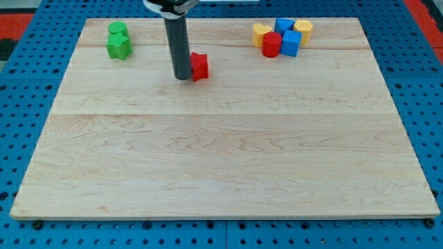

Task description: Push the red star to the yellow heart

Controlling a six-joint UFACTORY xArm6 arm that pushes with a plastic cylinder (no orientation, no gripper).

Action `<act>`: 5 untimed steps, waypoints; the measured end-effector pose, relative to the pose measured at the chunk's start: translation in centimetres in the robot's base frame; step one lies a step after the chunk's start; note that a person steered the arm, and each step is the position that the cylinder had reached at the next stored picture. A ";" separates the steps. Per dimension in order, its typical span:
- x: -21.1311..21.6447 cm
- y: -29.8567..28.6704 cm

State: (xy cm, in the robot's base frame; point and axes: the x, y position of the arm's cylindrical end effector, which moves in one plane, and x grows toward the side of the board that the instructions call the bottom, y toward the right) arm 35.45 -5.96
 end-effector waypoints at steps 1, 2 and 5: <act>-2.1 2.1; -5.4 3.0; -8.5 9.7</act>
